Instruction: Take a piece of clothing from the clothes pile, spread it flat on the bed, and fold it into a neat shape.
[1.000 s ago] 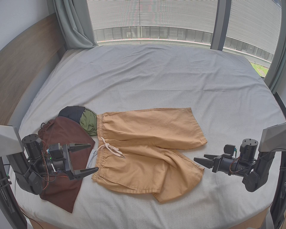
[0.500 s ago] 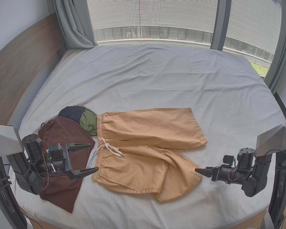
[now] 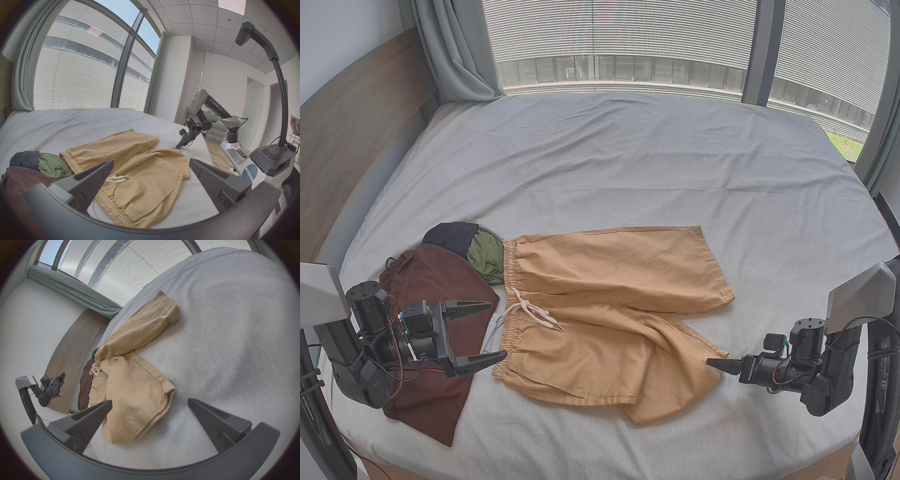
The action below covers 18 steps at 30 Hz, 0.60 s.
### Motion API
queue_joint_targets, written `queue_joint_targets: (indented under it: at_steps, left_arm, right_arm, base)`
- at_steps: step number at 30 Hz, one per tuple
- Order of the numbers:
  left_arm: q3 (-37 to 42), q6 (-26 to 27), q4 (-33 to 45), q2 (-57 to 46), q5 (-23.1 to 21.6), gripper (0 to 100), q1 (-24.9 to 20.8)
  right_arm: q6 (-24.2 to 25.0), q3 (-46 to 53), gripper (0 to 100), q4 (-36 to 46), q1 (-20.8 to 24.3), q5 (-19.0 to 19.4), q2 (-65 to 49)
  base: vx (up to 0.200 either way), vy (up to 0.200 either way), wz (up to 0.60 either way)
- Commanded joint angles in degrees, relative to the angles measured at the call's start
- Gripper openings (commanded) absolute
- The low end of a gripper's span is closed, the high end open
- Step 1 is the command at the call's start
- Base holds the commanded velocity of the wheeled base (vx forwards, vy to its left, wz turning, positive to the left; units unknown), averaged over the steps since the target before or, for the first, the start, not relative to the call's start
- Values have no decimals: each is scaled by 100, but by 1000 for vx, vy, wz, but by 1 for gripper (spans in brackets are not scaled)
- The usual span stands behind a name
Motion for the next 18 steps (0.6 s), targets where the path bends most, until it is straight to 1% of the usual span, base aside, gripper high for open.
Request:
queue_joint_targets:
  at_steps: [1, 7, 16, 17, 18]
  left_arm:
    - [1, 1, -3, 10, 1, 100, -9]
    - [1, 1, -3, 18, 1, 100, -9]
    - [1, 1, -3, 10, 1, 100, -9]
    - [1, 1, -3, 10, 1, 100, -9]
    - [10, 1, -3, 10, 1, 100, -9]
  right_arm:
    - [174, -179, 100, 8, 48, 1, 43]
    - [535, -231, 100, 8, 56, -8, 34]
    - [710, -302, 100, 8, 109, -17, 26]
    - [719, -302, 0, 8, 118, -17, 26]
    - [710, -302, 0, 8, 118, -17, 34]
  base:
    - [0, 0, 0]
    - [0, 0, 0]
    - [0, 0, 0]
    - [0, 0, 0]
    - [0, 0, 0]
